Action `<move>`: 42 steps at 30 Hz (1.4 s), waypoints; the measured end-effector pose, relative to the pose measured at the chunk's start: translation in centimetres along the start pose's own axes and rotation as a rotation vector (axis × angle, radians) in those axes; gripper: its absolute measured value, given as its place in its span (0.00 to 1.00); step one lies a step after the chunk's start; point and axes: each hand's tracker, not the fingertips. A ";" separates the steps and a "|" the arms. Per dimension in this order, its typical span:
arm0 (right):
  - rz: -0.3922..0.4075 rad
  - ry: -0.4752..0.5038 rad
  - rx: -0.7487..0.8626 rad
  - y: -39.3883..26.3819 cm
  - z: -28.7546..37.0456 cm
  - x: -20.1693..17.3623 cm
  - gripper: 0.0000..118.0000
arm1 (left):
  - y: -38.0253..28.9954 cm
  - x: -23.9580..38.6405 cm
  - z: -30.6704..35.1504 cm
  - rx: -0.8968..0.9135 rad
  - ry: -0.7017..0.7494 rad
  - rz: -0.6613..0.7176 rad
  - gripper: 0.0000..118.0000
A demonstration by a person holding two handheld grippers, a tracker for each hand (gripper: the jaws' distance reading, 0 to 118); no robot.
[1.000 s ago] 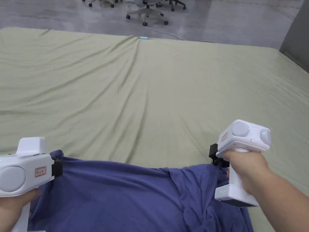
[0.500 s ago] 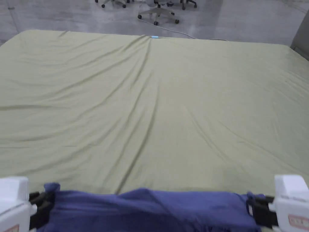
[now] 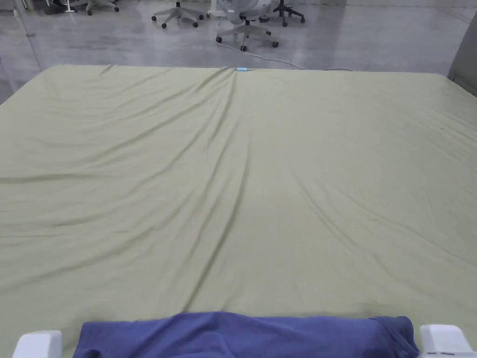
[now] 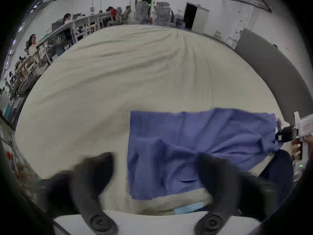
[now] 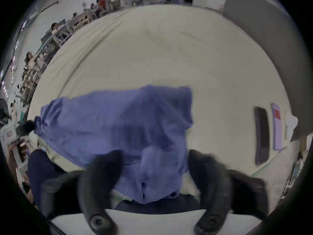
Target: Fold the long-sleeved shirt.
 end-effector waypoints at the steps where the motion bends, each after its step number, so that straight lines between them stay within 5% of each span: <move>1: -0.012 -0.018 0.037 0.0 1.1 0.0 0.94 | 0.3 0.2 1.2 0.044 -0.004 0.024 1.00; 2: -0.014 -0.014 0.104 0.0 2.8 0.0 1.00 | 0.8 0.6 2.9 0.108 -0.035 0.068 0.98; 6: -0.107 0.069 0.278 -0.5 7.1 -0.3 0.97 | 1.1 2.2 6.8 0.128 -0.129 0.128 0.93; 7: -0.125 0.141 0.311 -0.7 7.8 -0.4 0.72 | 1.0 2.6 7.4 0.072 -0.154 0.129 0.78; 9: -0.123 0.241 0.330 -0.9 7.9 -1.0 0.02 | 0.8 2.8 7.8 0.049 -0.207 0.131 0.01; 11: -0.103 0.242 0.329 -1.2 7.5 -2.0 0.03 | 0.5 2.5 7.4 0.081 -0.240 0.160 0.01; 13: -0.061 0.329 0.328 -1.3 7.1 -3.4 0.03 | 0.6 0.9 6.3 0.051 -0.260 0.168 0.05; 16: -0.090 0.434 0.295 -1.3 6.3 -4.6 0.03 | 1.3 -2.9 4.1 0.029 -0.293 0.277 0.24; 18: -0.082 0.515 0.284 -1.4 5.8 -5.3 0.03 | 1.1 -5.8 2.0 0.034 -0.312 0.339 1.00; 19: -0.089 0.555 0.272 -1.4 5.4 -5.5 0.03 | 1.2 -7.5 1.6 0.094 -0.379 0.430 0.98; 22: -0.122 0.628 0.227 -1.7 3.8 -6.5 0.03 | 1.0 -10.7 -2.1 0.005 -0.224 0.534 0.97; 26: -0.136 0.634 0.180 -2.2 1.7 -7.3 0.03 | 0.2 -11.7 -7.2 -0.156 -0.471 0.538 0.89; 29: -0.175 0.679 0.139 -2.6 0.5 -7.7 0.03 | 1.3 -9.9 -7.4 -0.114 -0.479 0.386 1.00; 35: -0.167 0.723 0.098 -2.9 -1.0 -9.2 0.03 | 2.1 -8.6 -9.1 -0.128 -0.553 0.356 1.00; 38: -0.165 0.750 0.071 -3.0 -1.9 -10.5 0.03 | 2.8 -7.2 -11.0 -0.152 -0.700 0.438 1.00; 39: -0.166 0.755 0.064 -3.0 -2.1 -10.9 0.03 | 2.7 -7.4 -11.8 -0.164 -0.750 0.463 0.98; 40: -0.168 0.757 0.056 -3.0 -2.4 -11.3 0.03 | 2.8 -6.9 -12.4 -0.184 -0.780 0.481 0.85; 41: -0.166 0.759 0.050 -3.1 -2.6 -11.6 0.03 | 3.0 -6.4 -12.7 -0.190 -0.749 0.463 0.30; 42: -0.162 0.757 0.045 -3.1 -2.5 -11.9 0.03 | 3.1 -6.2 -13.1 -0.212 -0.740 0.463 0.04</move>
